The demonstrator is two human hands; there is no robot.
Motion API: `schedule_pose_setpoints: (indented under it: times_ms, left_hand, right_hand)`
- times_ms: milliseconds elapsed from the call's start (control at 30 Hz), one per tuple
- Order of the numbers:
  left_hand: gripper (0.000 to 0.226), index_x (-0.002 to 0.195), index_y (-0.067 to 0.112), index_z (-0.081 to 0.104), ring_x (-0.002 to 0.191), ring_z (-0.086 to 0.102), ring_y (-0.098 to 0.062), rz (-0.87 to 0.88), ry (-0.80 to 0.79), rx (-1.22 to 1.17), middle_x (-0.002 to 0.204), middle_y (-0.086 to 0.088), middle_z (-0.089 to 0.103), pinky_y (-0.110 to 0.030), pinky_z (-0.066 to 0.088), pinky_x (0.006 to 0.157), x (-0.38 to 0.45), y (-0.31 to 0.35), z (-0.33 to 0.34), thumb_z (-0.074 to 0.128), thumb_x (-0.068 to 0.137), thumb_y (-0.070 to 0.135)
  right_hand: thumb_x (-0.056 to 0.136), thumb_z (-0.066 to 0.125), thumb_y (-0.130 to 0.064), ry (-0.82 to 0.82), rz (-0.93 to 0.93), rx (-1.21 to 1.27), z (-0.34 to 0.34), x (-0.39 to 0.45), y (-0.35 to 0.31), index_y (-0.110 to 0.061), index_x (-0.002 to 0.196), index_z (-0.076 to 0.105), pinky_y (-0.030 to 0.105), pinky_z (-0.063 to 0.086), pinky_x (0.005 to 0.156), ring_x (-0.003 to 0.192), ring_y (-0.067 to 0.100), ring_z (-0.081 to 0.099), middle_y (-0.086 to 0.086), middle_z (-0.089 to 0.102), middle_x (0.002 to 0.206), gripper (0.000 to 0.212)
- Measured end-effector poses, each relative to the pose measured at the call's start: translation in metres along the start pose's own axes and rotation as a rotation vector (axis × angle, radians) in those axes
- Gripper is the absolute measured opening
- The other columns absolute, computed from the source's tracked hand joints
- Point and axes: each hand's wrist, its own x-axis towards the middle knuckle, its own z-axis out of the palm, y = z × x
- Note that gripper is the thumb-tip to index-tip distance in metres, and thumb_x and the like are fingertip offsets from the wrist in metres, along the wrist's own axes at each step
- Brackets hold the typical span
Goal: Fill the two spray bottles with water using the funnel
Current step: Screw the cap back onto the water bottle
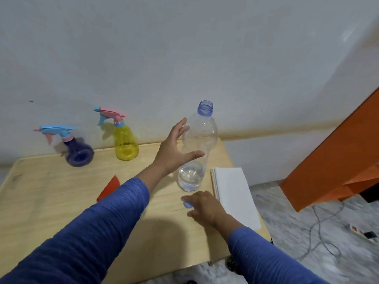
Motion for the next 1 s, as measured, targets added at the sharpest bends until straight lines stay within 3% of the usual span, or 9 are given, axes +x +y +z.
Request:
schedule_pose_setpoints:
  times_ms: [167, 267, 467, 567, 667, 800, 900, 1000]
  left_hand:
    - [0.096, 0.136, 0.035, 0.038, 0.124, 0.046, 0.003, -0.038, 0.03, 0.003, 0.128, 0.016, 0.056, -0.034, 0.035, 0.11, -0.005, -0.003, 0.007, 0.079, 0.052, 0.056]
    - [0.088, 0.131, 0.038, 0.042, 0.12, 0.049, 0.004, -0.049, 0.041, -0.004, 0.127, 0.016, 0.056, -0.033, 0.037, 0.108, -0.005, -0.003, 0.009, 0.078, 0.052, 0.054]
    - [0.077, 0.122, 0.048, 0.043, 0.121, 0.05, 0.002, -0.057, 0.037, -0.048, 0.125, 0.017, 0.057, -0.032, 0.039, 0.106, -0.007, -0.004, 0.01, 0.079, 0.053, 0.05]
    - [0.076, 0.122, 0.05, 0.042, 0.122, 0.049, 0.003, -0.062, 0.036, -0.061, 0.126, 0.02, 0.055, -0.033, 0.038, 0.107, -0.008, -0.006, 0.011, 0.079, 0.055, 0.049]
    - [0.078, 0.129, 0.042, 0.041, 0.124, 0.046, 0.004, -0.056, 0.036, -0.06, 0.127, 0.024, 0.052, -0.033, 0.035, 0.11, -0.007, -0.006, 0.012, 0.082, 0.062, 0.041]
    - [0.076, 0.128, 0.044, 0.04, 0.124, 0.047, 0.001, -0.055, 0.028, -0.066, 0.131, 0.013, 0.054, -0.036, 0.034, 0.111, -0.008, -0.006, 0.013, 0.082, 0.064, 0.042]
    - [0.073, 0.124, 0.049, 0.041, 0.124, 0.048, 0.001, -0.063, 0.016, -0.068, 0.13, 0.013, 0.054, -0.036, 0.034, 0.11, -0.007, -0.004, 0.012, 0.079, 0.062, 0.046]
    - [0.076, 0.128, 0.044, 0.041, 0.123, 0.048, 0.001, -0.06, 0.01, -0.067, 0.13, 0.014, 0.055, -0.036, 0.034, 0.111, -0.006, -0.004, 0.01, 0.078, 0.062, 0.046]
  right_hand:
    - [0.087, 0.046, -0.037, 0.041, -0.121, 0.066, 0.013, 0.005, 0.012, -0.023, 0.111, 0.065, 0.035, 0.045, 0.085, 0.098, 0.027, 0.053, 0.009, 0.061, 0.105, 0.034]
    - [0.078, 0.06, -0.023, 0.123, -0.102, 0.279, 0.004, 0.0, 0.006, -0.019, 0.104, 0.065, 0.025, 0.042, 0.078, 0.085, 0.016, 0.053, 0.005, 0.059, 0.1, 0.027]
    - [0.071, 0.07, -0.01, 0.475, -0.142, 0.81, -0.061, -0.041, -0.026, -0.022, 0.087, 0.054, 0.013, 0.041, 0.065, 0.061, 0.002, 0.05, -0.014, 0.055, 0.069, 0.025]
    - [0.071, 0.071, -0.011, 0.718, -0.307, 1.015, -0.119, -0.056, -0.042, -0.023, 0.094, 0.054, 0.013, 0.043, 0.068, 0.068, -0.001, 0.053, -0.016, 0.057, 0.081, 0.031]
    - [0.08, 0.068, -0.012, 0.886, -0.45, 0.965, -0.169, -0.052, -0.056, -0.037, 0.114, 0.051, 0.021, 0.05, 0.083, 0.095, 0.005, 0.059, -0.007, 0.06, 0.104, 0.045]
    - [0.087, 0.063, -0.016, 0.845, -0.429, 0.873, -0.199, -0.026, -0.071, -0.028, 0.115, 0.058, 0.036, 0.051, 0.093, 0.111, 0.006, 0.058, -0.014, 0.062, 0.114, 0.032]
    - [0.086, 0.065, -0.012, 0.781, -0.422, 0.899, -0.203, -0.011, -0.071, -0.019, 0.112, 0.061, 0.035, 0.051, 0.093, 0.105, 0.011, 0.062, -0.009, 0.064, 0.109, 0.027]
    - [0.086, 0.065, -0.009, 0.738, -0.43, 0.875, -0.209, -0.005, -0.069, -0.017, 0.107, 0.062, 0.029, 0.052, 0.089, 0.097, 0.009, 0.063, -0.006, 0.066, 0.108, 0.023]
